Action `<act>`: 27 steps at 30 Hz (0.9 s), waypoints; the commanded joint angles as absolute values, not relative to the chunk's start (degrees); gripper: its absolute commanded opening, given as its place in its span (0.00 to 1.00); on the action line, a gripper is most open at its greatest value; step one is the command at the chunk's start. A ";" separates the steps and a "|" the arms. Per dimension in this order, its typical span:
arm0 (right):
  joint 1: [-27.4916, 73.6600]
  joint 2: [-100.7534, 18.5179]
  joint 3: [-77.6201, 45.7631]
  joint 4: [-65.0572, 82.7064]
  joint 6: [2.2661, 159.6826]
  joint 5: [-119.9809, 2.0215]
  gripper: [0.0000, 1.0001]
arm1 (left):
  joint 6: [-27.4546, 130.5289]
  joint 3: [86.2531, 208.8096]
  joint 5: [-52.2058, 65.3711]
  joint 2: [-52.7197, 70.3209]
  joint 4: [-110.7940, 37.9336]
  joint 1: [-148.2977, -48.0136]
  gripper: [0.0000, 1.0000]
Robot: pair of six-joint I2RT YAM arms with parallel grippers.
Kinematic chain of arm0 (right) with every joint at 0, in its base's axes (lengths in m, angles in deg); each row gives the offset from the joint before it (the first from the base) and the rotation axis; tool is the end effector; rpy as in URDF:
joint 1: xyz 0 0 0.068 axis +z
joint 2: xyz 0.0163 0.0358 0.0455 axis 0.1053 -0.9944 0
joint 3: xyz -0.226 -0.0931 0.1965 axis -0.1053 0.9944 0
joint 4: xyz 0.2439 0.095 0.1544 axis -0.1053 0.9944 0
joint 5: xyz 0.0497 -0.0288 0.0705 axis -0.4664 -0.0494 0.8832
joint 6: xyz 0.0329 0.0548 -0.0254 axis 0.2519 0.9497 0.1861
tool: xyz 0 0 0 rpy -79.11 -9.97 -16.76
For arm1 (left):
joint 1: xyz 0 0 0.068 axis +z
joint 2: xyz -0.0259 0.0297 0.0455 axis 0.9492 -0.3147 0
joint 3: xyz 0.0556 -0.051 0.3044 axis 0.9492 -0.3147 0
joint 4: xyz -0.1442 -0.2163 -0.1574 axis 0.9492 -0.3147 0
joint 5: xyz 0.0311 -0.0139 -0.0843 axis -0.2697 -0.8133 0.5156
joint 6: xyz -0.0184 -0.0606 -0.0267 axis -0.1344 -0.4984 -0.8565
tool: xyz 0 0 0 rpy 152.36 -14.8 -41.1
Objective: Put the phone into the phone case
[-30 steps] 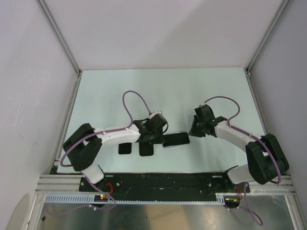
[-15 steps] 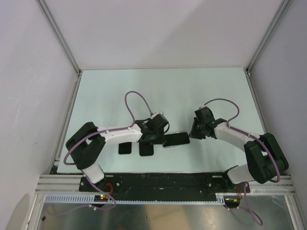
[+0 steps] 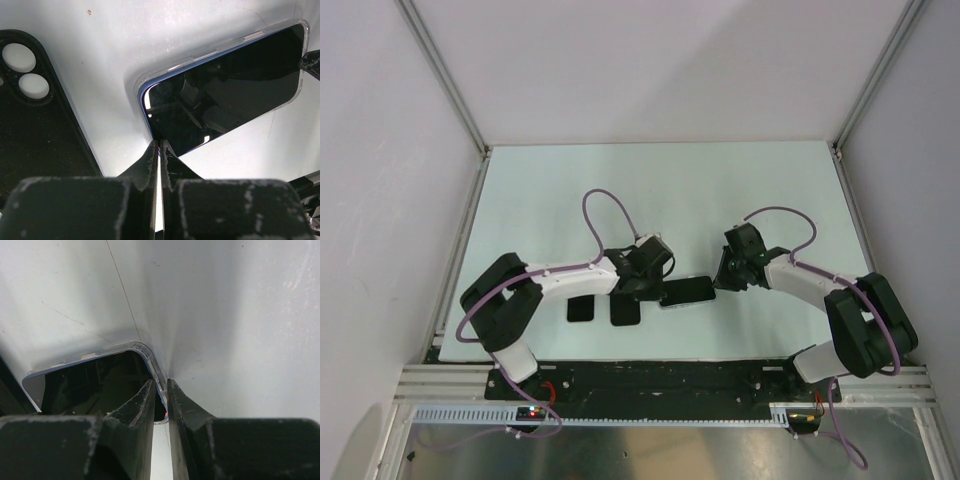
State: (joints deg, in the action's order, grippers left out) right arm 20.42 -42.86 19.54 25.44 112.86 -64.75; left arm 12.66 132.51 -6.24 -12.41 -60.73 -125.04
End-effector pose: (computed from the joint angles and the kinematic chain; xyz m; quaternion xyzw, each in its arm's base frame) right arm 0.2683 0.1356 0.1527 0.0987 0.9605 0.1532 0.2105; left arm 0.2294 -0.3012 0.1657 0.0150 0.9687 -0.1687 0.1812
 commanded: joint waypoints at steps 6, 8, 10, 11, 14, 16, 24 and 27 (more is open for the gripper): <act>20.90 -43.97 20.24 23.58 112.32 -64.70 0.20 | 12.17 133.39 -5.83 -17.51 -57.13 -125.48 0.03; 20.99 -44.04 20.24 23.56 112.31 -64.65 0.19 | 12.02 133.02 -5.68 -17.97 -56.78 -125.45 0.02; 21.00 -44.12 20.24 23.47 112.28 -64.55 0.19 | 11.98 132.69 -5.65 -18.44 -56.37 -125.45 0.01; 21.01 -44.13 20.24 23.36 112.29 -64.48 0.19 | 11.93 132.63 -5.64 -18.66 -56.28 -125.45 0.01; 21.03 -44.21 20.24 23.13 112.26 -64.24 0.19 | 11.82 132.48 -5.41 -19.66 -55.74 -125.50 0.00; 21.03 -44.34 20.26 23.07 112.29 -64.07 0.19 | 11.73 132.49 -5.25 -20.33 -55.29 -125.48 0.00; 21.28 -44.69 20.24 22.72 112.34 -63.59 0.19 | 11.95 133.39 -4.40 -22.73 -54.09 -125.50 0.00; 21.42 -45.02 20.24 22.55 112.39 -63.53 0.19 | 11.96 133.88 -3.93 -23.80 -53.83 -125.53 0.00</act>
